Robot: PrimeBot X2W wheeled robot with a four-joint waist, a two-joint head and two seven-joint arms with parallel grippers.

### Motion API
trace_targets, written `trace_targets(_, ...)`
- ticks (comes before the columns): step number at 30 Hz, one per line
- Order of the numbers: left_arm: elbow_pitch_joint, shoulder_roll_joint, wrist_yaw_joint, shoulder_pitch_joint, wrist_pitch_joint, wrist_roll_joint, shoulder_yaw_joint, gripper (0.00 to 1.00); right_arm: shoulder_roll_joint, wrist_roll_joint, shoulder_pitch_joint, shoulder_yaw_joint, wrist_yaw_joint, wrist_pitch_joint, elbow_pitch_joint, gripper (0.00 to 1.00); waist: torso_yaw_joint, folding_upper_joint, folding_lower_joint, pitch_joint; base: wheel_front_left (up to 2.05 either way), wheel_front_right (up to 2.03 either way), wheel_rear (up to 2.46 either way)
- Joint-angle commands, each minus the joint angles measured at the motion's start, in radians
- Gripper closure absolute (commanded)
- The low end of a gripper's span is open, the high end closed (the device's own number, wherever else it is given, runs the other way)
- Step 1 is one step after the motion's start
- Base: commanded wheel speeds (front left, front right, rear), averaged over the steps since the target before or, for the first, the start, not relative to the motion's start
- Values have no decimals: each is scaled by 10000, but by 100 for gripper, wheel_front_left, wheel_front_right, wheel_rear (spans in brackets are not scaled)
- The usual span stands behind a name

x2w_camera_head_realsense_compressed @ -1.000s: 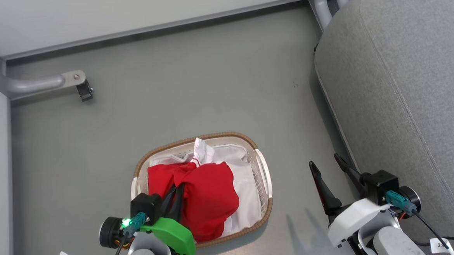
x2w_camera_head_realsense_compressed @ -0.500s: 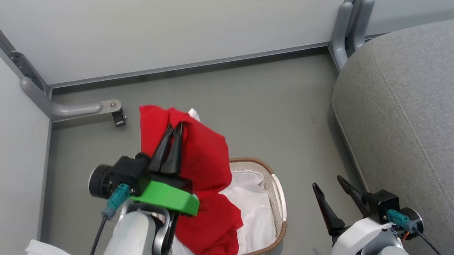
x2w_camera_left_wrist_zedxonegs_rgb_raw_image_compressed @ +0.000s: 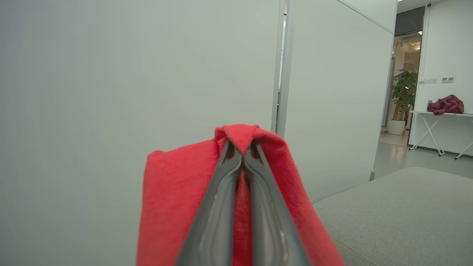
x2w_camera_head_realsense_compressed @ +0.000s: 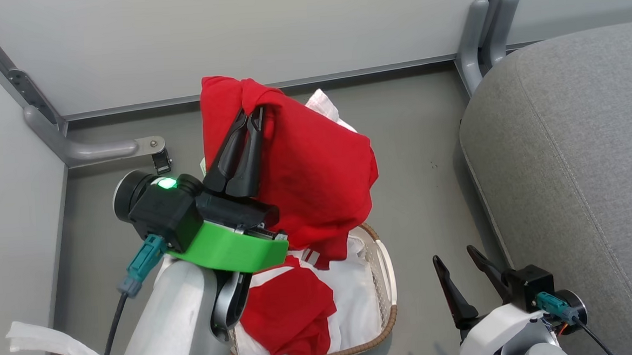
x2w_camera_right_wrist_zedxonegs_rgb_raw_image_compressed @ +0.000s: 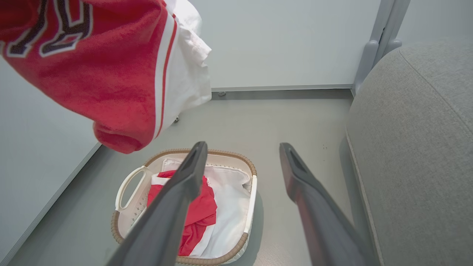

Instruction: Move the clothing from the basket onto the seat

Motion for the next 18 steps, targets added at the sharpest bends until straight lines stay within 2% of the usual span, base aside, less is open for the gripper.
trace_targets(1, -74, 27, -20, -84, -6, -27, -18, 100, 10, 80, 17, -27, -7, -24, 13, 0, -10, 0, 1, 19, 0, 0, 0)
trace_targets(4, -156, 25, -21, 5, -6, -175, -76, 100, 34, 244, -184, -19, -7, -24, -235, 0, -29, 0, 1, 50, 0, 0, 0)
trace_targets(7, -190, 27, -21, 50, -6, -260, -177, 100, -110, 490, -601, 440, -7, -24, -740, 0, -24, 0, 1, 96, 0, 0, 0)
trace_targets(14, -96, 27, -21, 177, -6, -308, -310, 100, -772, 874, -2269, 2072, -7, -22, -2433, 0, -54, 0, 1, 206, 0, 0, 0)
trace_targets(18, 10, 25, -21, 224, -6, -275, -381, 100, -988, 1070, -3054, 2895, -7, -22, -2940, 0, -24, 0, 1, 202, 0, 0, 0)
